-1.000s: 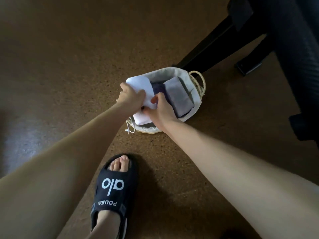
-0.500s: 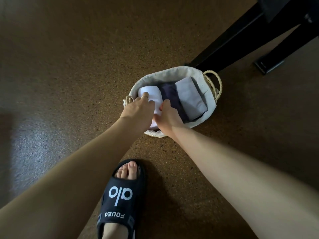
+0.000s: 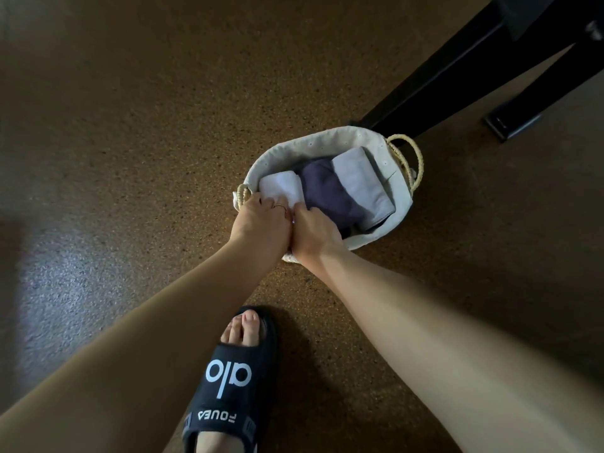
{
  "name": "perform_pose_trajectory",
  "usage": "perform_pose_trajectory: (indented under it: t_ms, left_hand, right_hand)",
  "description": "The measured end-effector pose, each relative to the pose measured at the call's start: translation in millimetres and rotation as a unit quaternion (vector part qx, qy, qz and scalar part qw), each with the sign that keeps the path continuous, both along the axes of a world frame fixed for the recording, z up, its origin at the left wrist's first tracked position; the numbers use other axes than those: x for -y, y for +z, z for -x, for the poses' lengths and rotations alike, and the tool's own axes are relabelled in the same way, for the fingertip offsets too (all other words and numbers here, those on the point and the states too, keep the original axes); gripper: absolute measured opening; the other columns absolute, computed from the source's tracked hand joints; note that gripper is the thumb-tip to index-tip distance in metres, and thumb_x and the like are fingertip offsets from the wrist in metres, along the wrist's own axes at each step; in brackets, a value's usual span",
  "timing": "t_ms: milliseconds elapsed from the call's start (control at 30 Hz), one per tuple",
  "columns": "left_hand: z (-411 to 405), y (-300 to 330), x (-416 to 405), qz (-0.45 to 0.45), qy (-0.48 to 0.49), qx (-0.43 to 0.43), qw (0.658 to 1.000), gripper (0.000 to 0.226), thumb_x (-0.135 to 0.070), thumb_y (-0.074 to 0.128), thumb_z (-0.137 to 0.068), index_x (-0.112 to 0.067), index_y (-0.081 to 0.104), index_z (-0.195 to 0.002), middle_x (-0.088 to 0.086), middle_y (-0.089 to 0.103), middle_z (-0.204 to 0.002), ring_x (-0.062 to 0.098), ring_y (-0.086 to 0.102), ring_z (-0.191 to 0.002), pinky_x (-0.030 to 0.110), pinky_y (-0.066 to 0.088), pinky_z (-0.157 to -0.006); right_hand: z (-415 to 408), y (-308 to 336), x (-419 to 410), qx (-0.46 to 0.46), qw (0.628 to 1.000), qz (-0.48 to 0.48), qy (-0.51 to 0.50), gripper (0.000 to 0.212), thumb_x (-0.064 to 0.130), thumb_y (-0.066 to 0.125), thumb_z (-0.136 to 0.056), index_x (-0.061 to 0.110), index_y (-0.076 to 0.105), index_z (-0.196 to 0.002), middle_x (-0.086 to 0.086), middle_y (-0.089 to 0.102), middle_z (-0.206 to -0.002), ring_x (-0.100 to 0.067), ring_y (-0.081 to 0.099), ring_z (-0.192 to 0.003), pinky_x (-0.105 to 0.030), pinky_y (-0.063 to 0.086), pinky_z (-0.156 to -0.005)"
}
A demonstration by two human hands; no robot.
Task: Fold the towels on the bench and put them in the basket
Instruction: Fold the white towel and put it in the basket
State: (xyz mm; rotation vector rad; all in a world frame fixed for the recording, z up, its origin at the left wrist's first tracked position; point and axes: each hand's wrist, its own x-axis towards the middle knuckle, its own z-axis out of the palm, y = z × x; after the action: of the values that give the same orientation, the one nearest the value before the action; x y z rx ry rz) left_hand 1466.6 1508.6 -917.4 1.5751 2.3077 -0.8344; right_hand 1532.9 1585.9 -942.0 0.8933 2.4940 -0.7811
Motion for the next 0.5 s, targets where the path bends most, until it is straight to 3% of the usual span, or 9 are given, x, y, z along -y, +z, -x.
perform_pose_trajectory:
  t_ms: [100,300,400,500]
  left_hand:
    - [0,0,-6,0.012,0.030,0.019,0.999,0.051,-0.038,0.048,-0.102,-0.017,0.042,-0.147,0.006,0.049,-0.145,0.023,0.051,-0.132,0.038,0.033,-0.109]
    - [-3,4,-11,0.048,0.040,0.019,0.998,0.057,-0.036,0.046,-0.101,-0.015,0.035,-0.153,0.007,0.041,-0.153,0.023,0.043,-0.139,0.040,0.026,-0.117]
    - [-5,2,-10,0.001,0.053,0.020,0.998,0.060,-0.044,0.043,-0.102,-0.017,0.031,-0.155,0.009,0.038,-0.157,0.025,0.037,-0.145,0.044,0.021,-0.122]
    - [-11,-8,-5,-0.021,0.033,0.021,0.999,0.059,-0.045,0.037,-0.106,-0.025,0.019,-0.159,0.014,0.012,-0.169,0.029,0.020,-0.154,0.046,0.014,-0.125]
  right_hand:
    - [1,2,-3,0.015,0.999,-0.038,0.020,0.047,0.031,0.076,-0.088,0.018,0.058,-0.129,-0.011,0.050,-0.134,-0.032,0.050,-0.126,-0.040,0.046,-0.097]
    - [-12,17,-3,-0.015,1.000,-0.018,0.019,0.036,0.026,0.069,-0.093,0.015,0.060,-0.126,-0.011,0.052,-0.133,-0.031,0.053,-0.124,-0.039,0.045,-0.097]
    - [-20,27,-12,-0.070,0.990,-0.113,0.048,0.048,0.030,0.069,-0.091,0.015,0.051,-0.132,-0.011,0.049,-0.137,-0.032,0.047,-0.128,-0.041,0.042,-0.099]
    - [-24,27,-30,0.001,0.994,-0.103,0.038,0.068,0.036,0.060,-0.098,0.017,0.029,-0.155,-0.018,0.036,-0.152,-0.037,0.039,-0.137,-0.046,0.039,-0.106]
